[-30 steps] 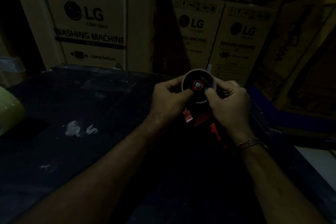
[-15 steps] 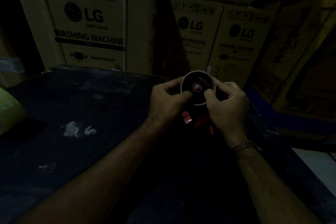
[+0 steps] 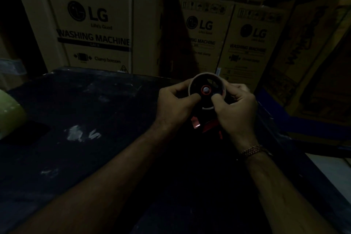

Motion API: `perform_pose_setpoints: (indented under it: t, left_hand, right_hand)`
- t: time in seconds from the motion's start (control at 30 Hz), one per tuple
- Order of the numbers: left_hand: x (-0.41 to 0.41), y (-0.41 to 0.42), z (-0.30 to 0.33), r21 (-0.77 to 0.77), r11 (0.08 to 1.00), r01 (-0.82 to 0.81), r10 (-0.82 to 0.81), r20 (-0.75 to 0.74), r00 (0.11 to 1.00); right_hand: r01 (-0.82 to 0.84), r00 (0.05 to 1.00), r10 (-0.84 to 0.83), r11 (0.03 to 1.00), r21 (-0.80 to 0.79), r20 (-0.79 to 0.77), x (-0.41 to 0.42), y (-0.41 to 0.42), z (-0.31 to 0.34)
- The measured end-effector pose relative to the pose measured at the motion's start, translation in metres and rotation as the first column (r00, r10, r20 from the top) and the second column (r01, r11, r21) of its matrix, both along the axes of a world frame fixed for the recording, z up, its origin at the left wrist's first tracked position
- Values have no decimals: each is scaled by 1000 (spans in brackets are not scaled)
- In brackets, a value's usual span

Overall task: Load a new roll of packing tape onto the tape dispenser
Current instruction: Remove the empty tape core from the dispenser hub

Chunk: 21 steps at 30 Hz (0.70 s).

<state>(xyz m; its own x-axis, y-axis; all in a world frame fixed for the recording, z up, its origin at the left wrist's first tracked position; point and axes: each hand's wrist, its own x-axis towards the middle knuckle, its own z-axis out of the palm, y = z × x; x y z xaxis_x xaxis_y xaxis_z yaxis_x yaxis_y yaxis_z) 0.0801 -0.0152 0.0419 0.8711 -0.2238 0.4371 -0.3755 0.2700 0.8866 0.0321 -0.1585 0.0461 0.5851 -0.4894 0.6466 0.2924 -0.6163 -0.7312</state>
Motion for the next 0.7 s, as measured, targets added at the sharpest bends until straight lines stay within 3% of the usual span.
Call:
perform_pose_setpoints:
  t: [0.47,0.7]
  left_hand:
    - [1,1,-5,82,993,-88,92,-53,994]
    - [15,-2,-21,316,949,-4,84,-243,966]
  right_hand:
    - [10,1000,-10,998,-62,1,1,2,-3]
    - [-42,984,49,998,45,-169,10,0,-16]
